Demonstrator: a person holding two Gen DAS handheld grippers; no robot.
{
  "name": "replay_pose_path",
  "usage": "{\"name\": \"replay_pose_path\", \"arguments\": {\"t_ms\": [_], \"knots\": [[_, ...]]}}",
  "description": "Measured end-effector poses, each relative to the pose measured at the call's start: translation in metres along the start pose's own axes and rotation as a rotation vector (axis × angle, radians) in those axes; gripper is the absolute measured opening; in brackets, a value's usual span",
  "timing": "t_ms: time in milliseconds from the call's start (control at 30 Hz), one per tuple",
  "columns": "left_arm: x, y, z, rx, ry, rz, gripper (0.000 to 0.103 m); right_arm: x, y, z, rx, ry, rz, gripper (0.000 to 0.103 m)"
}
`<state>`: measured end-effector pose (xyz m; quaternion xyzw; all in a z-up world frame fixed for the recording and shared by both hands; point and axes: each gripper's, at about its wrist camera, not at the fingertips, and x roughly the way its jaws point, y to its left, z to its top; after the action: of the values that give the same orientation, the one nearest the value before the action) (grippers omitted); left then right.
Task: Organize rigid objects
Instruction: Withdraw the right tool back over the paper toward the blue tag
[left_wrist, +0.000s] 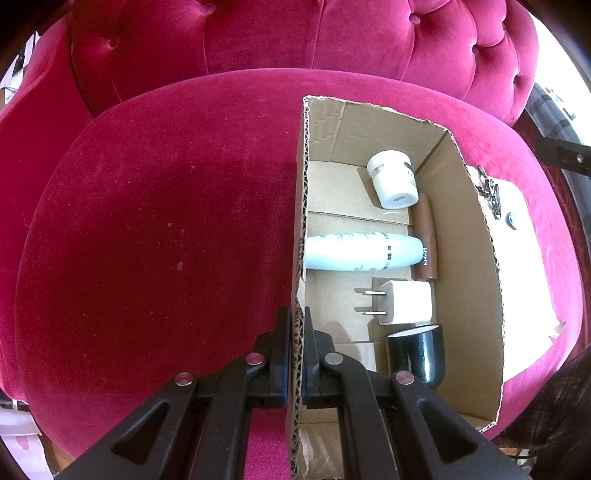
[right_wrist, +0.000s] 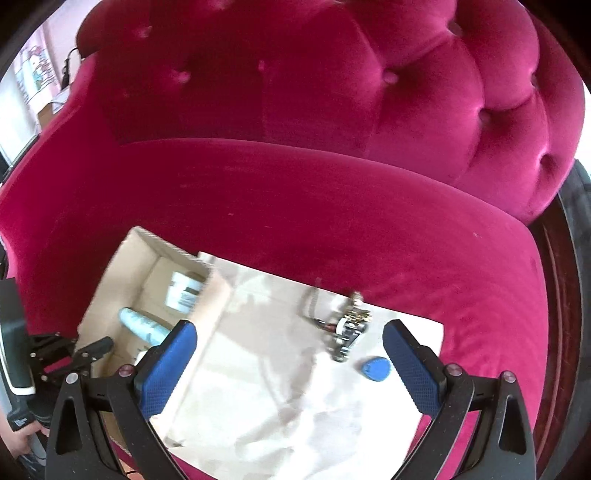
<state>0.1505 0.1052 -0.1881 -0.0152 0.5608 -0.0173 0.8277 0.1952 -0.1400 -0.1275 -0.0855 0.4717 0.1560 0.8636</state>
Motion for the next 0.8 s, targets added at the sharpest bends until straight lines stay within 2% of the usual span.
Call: {"name": "replay_pose_path", "arguments": {"t_ms": [533, 800], "knots": [[-0.001, -0.001, -0.001, 0.006, 0.000, 0.003, 0.004, 0.032, -0.068, -0.030, 0.099, 0.068, -0.074, 0.103], [0.001, -0.003, -0.002, 0.010, 0.002, 0.005, 0.004, 0.048, -0.083, -0.042, 0.106, 0.101, -0.090, 0.103]]}}
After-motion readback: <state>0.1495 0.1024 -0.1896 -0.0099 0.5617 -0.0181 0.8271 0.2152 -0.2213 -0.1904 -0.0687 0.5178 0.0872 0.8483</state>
